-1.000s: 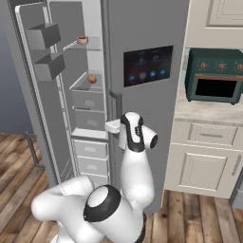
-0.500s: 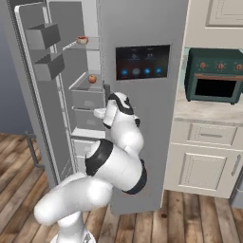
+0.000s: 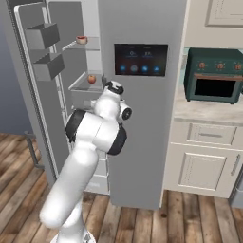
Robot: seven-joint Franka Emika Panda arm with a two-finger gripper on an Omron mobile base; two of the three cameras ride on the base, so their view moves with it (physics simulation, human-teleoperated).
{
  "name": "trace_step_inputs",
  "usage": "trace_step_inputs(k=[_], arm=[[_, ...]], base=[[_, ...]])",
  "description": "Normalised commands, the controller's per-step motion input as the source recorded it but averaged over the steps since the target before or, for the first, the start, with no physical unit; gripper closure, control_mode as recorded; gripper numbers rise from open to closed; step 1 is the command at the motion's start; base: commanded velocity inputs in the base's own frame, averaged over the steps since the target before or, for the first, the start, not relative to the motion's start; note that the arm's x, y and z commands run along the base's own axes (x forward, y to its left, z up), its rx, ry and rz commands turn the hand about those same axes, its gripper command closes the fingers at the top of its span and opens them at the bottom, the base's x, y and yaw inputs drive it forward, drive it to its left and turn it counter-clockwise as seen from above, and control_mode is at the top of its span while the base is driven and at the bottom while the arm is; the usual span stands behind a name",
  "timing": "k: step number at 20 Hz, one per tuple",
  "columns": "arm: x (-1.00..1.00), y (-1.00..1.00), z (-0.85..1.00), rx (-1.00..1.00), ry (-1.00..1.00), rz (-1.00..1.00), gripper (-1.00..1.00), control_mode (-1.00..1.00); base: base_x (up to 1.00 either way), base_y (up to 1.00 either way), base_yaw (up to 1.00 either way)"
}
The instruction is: There's a steak in the fridge that needs to be moved to the freezer for freezing. Pick up the steak from the fridge, place it on any shelf in the freezer, and close the fridge and freezer doors when done.
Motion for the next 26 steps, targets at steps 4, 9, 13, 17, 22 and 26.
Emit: trace_step_inputs(k=[4, 9, 13, 17, 22, 26], arm=[[0.69, 0.25, 0.00, 0.00, 0.00, -0.01, -1.00, -1.00], [0.45, 0.02, 0.01, 0.00, 0.00, 0.00, -1.00, -1.00], [0.15, 0.00, 0.10, 0.00, 0.00, 0.00, -1.00, -1.00], [-0.20, 0.00, 0.45, 0.00, -0.09, 0.00, -1.00, -1.00], [-0.37, 0.00, 0.71, 0.00, -0.16, -0.01, -1.00, -1.00], [-0.14, 0.00, 0.77, 0.00, -0.12, 0.00, -1.00, -1.00]], base=[[0.00, 0.00, 0.00], [0.00, 0.00, 0.00], [0.00, 0.00, 0.00], [0.00, 0.00, 0.00], [0.00, 0.00, 0.00], [0.00, 0.00, 0.00]])
